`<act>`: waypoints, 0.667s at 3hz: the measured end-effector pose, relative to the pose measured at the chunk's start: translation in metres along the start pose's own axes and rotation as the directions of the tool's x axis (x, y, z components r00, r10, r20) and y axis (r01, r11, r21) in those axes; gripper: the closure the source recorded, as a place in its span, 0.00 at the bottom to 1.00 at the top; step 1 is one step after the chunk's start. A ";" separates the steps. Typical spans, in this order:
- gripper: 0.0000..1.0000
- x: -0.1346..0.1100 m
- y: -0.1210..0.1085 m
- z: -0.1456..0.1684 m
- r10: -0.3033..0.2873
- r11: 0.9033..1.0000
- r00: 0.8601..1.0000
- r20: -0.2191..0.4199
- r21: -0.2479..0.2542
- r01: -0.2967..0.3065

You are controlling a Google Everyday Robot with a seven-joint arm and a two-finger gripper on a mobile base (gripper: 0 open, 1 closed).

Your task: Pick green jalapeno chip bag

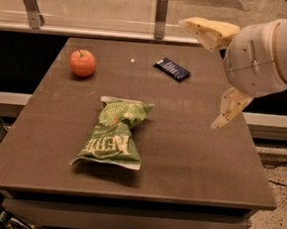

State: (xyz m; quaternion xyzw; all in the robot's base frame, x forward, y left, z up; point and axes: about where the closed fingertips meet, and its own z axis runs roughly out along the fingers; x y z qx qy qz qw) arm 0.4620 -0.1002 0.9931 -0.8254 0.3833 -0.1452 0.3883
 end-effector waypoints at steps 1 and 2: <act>0.00 -0.007 -0.002 0.018 -0.097 0.995 0.995 0.037 -0.004 0.097; 0.00 -0.009 -0.005 0.037 -0.178 0.984 0.981 0.079 0.004 0.178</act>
Offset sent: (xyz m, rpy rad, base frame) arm 0.0307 0.0402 -0.0371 -0.0806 -0.0882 0.2789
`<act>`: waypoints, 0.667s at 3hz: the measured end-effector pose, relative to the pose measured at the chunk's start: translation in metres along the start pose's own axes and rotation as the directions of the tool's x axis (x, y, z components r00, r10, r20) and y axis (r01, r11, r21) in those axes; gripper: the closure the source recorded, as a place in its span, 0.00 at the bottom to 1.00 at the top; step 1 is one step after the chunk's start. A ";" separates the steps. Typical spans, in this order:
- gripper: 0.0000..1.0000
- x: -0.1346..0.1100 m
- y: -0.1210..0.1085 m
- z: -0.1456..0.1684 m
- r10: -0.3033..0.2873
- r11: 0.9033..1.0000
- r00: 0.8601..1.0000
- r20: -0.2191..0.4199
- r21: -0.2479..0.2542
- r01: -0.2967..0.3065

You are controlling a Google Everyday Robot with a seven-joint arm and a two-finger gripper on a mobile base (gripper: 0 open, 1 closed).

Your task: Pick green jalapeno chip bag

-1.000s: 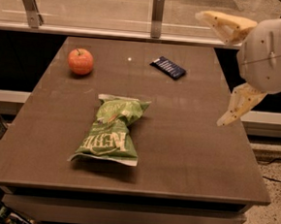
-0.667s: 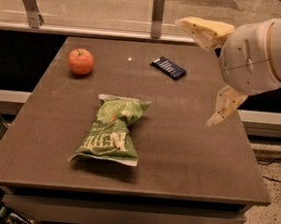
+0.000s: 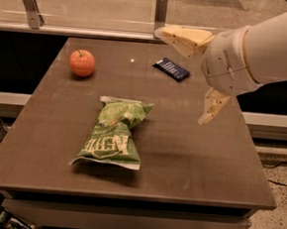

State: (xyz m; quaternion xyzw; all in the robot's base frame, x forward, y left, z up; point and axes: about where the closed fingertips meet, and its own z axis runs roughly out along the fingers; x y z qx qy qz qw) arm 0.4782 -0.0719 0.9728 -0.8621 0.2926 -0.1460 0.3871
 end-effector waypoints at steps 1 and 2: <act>0.00 -0.003 0.003 0.023 -0.069 0.997 0.997 0.036 -0.022 0.070; 0.00 -0.009 0.013 0.046 -0.125 0.986 0.991 0.044 -0.104 0.129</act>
Offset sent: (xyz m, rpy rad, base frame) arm 0.0204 0.0290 -0.0764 -0.2878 0.0482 0.1299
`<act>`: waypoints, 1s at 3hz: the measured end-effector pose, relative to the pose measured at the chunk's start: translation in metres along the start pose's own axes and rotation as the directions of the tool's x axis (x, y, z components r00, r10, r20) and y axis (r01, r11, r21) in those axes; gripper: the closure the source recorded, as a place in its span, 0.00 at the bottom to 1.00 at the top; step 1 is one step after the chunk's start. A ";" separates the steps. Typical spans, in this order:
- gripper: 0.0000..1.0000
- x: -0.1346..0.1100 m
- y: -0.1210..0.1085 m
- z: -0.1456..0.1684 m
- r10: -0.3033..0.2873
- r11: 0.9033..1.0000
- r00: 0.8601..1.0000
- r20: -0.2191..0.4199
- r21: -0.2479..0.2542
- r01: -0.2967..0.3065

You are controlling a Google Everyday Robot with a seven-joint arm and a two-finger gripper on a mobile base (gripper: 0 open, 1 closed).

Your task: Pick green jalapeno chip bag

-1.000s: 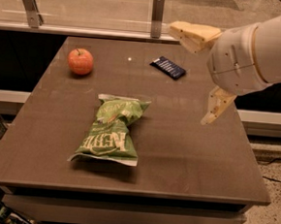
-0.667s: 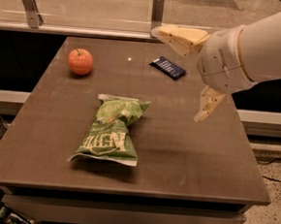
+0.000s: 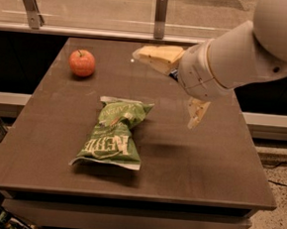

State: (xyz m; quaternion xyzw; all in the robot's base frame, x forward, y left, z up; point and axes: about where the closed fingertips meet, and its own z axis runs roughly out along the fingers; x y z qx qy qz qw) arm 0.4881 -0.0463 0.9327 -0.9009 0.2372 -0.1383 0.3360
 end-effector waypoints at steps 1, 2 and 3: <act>0.00 -0.004 0.010 0.017 -0.050 0.992 0.999 -0.016 -0.114 0.047; 0.00 -0.008 0.012 0.026 -0.097 0.977 0.995 -0.022 -0.192 0.091; 0.00 -0.023 0.005 0.033 -0.156 0.962 0.988 -0.012 -0.230 0.149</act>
Offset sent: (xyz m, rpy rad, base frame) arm 0.0003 0.0156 -0.0399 -0.3212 0.0431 0.0515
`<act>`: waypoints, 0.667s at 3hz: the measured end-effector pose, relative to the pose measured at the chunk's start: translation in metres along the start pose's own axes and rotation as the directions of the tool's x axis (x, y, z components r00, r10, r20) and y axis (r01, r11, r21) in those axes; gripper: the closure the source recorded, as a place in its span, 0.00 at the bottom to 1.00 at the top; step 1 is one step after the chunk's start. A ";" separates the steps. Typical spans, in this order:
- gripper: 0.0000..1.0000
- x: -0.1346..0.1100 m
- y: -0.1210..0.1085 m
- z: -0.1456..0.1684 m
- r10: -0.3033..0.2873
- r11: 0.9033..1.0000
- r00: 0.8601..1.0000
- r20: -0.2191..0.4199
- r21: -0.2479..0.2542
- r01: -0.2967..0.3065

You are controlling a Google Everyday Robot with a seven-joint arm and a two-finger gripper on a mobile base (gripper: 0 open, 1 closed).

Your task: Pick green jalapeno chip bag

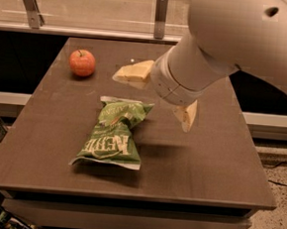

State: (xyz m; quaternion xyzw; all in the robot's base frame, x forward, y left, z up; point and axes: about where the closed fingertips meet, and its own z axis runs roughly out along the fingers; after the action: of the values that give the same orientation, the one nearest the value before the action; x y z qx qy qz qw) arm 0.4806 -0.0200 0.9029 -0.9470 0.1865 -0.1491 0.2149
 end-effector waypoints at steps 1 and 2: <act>0.00 -0.015 -0.009 0.007 -0.054 0.998 0.998 0.014 -0.031 0.055; 0.00 -0.023 -0.012 0.024 -0.062 0.997 0.996 0.061 -0.047 0.065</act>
Offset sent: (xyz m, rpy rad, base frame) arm -0.0056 0.0390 -0.0402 -0.0510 0.1079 0.0971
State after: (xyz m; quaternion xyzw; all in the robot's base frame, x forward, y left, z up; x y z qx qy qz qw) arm 0.4724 0.0082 0.8834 -0.9614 0.1535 -0.1232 0.1925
